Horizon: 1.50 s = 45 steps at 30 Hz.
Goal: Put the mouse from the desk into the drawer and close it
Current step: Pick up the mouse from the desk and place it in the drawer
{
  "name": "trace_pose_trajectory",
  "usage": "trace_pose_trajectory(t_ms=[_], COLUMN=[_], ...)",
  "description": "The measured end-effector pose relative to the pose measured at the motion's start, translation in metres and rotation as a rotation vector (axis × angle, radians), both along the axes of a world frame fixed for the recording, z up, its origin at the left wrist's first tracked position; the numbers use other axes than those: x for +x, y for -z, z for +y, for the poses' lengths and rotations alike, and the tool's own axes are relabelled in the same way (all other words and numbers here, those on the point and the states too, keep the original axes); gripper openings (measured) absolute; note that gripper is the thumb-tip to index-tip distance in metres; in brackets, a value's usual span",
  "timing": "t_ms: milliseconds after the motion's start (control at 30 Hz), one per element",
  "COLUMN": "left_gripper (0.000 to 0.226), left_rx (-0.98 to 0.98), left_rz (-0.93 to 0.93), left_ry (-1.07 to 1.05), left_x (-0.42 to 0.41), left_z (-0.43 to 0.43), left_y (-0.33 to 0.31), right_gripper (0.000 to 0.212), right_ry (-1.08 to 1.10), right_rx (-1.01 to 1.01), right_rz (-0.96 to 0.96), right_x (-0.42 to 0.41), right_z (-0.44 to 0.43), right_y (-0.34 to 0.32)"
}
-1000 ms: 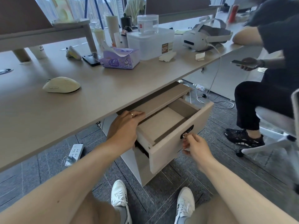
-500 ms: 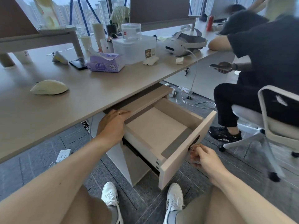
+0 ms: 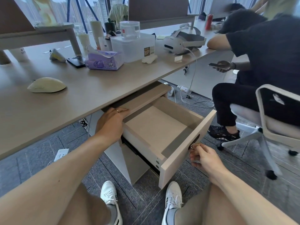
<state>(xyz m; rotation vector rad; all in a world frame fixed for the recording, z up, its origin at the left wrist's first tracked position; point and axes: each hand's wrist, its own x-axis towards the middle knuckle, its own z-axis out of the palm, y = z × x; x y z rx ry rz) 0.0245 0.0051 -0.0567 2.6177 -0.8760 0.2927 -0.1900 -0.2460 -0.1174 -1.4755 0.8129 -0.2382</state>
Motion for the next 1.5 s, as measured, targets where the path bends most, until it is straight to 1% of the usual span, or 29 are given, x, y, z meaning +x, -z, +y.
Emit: trace_pose_trajectory(t_ms=[133, 200, 267, 333, 367, 400, 500, 567, 667, 733, 833, 933, 1033, 1267, 1367, 1500], left_gripper=[0.081, 0.081, 0.072, 0.053, 0.048, 0.05, 0.074, 0.082, 0.077, 0.074, 0.078, 0.083, 0.087, 0.088, 0.088, 0.093], left_rx=[0.013, 0.032, 0.093, 0.194, 0.25, 0.301, 0.389, 0.413, 0.372, 0.302, 0.213, 0.236, 0.28, 0.304, 0.319, 0.319], left_rz=[0.005, 0.045, 0.102, 0.131, 0.165, 0.214, 0.371, 0.364, 0.301, 0.265, 0.16, 0.067, 0.073, 0.189, 0.235, 0.29], left_ry=[-0.01, -0.006, 0.026, 0.052, 0.048, 0.042, 0.036, 0.047, 0.083, 0.106, 0.106, 0.014, -0.116, -0.405, -0.479, -0.511], left_x=[-0.003, -0.002, -0.002, -0.004, -0.006, -0.008, -0.017, -0.02, -0.027, -0.027, -0.018, -0.004, 0.017, 0.033, 0.033, 0.036], left_z=[-0.002, -0.002, -0.003, -0.006, -0.008, -0.01, -0.014, -0.015, -0.016, -0.012, 0.008, 0.047, 0.104, 0.231, 0.266, 0.288], left_y=[-0.003, -0.004, -0.009, -0.019, -0.025, -0.03, -0.047, -0.062, -0.101, -0.13, -0.169, -0.197, -0.206, -0.189, -0.167, -0.128], right_gripper=[0.023, 0.023, 0.025, 0.027, 0.027, 0.027, 0.035, 0.043, 0.046, 0.047, 0.055, 0.065, 0.068, 0.07, 0.071, 0.069], right_ry=[-0.002, -0.016, -0.066, -0.158, -0.208, -0.262, -0.405, -0.445, -0.472, -0.494, -0.563, -0.637, -0.684, -0.856, -0.913, -0.967], right_rx=[-0.01, -0.024, -0.071, -0.196, -0.282, -0.378, -0.671, -0.849, -1.065, -1.16, -1.233, -1.333, -1.395, -1.425, -1.419, -1.405], right_rz=[0.005, 0.034, 0.1, 0.201, 0.265, 0.336, 0.517, 0.592, 0.658, 0.633, 0.546, 0.445, 0.331, 0.202, 0.15, 0.074], right_x=[0.0, -0.001, -0.003, -0.003, -0.001, 0.001, 0.007, 0.011, 0.024, 0.038, 0.067, 0.098, 0.133, 0.205, 0.23, 0.256], right_z=[0.0, 0.0, 0.0, -0.003, -0.006, -0.01, -0.015, -0.015, -0.011, -0.002, 0.02, 0.05, 0.086, 0.177, 0.217, 0.258], right_y=[0.0, -0.003, -0.01, -0.02, -0.026, -0.034, -0.067, -0.095, -0.142, -0.173, -0.208, -0.233, -0.249, -0.255, -0.247, -0.234])
